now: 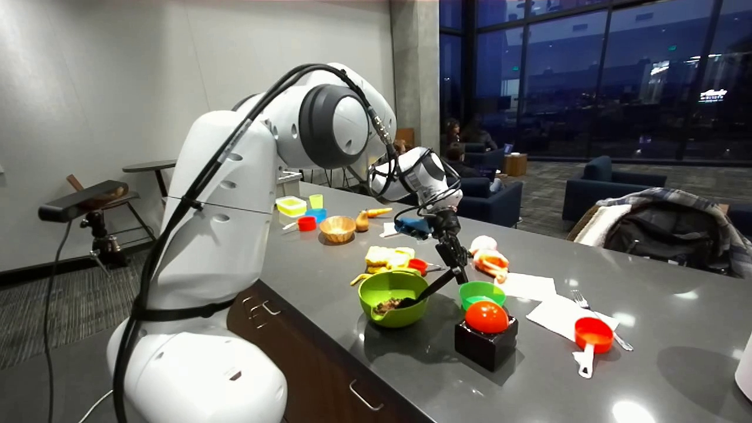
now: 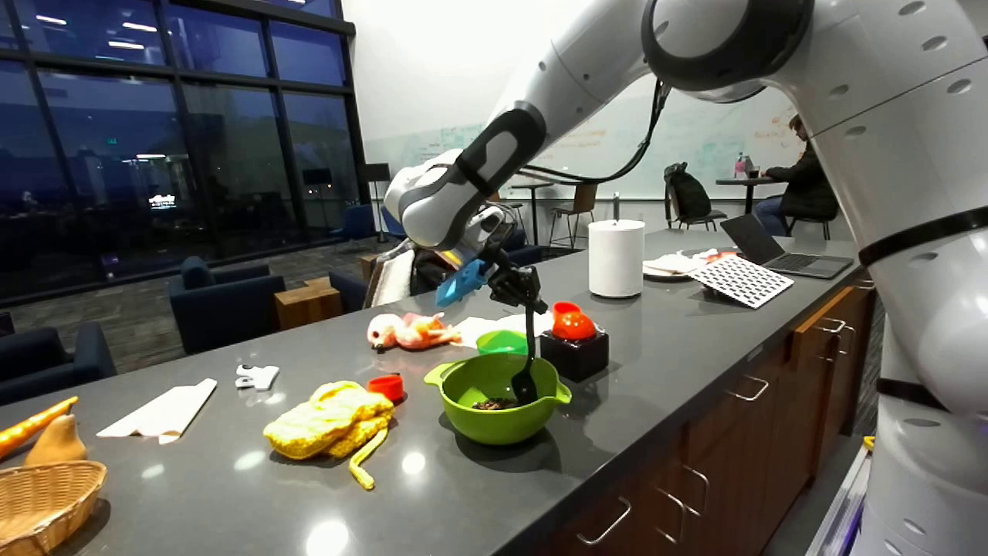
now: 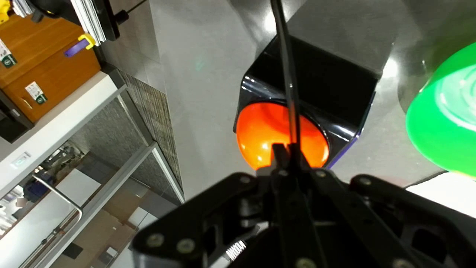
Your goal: Use the black ladle to stir the contents in the light green bowl.
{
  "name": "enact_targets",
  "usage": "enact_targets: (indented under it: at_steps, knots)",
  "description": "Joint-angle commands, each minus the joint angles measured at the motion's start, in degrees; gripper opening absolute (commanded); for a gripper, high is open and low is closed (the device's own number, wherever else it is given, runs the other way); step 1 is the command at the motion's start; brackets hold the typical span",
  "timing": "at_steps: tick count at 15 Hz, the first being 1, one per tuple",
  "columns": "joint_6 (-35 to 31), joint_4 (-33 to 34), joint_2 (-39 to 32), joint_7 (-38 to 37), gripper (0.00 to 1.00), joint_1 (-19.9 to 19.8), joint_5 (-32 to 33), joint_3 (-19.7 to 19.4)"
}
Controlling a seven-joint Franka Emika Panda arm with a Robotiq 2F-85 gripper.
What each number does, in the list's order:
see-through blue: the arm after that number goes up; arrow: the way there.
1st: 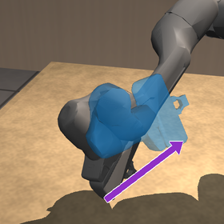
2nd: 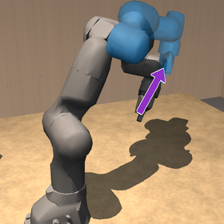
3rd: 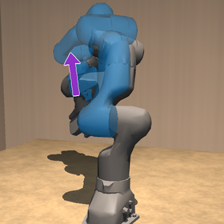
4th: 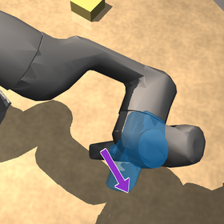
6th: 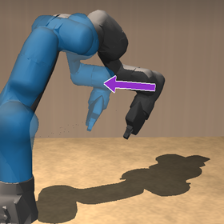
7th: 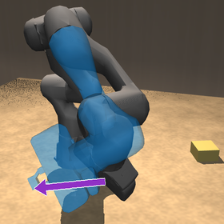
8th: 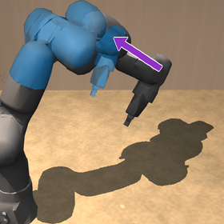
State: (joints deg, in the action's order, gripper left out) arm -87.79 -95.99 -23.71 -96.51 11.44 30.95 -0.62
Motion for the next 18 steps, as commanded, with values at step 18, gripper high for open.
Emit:
enact_targets:
  at_steps: [18]
  knots:
    - [4.55, 4.24, -1.09, 1.34, 0.01, 1.44, -9.79, 3.08]
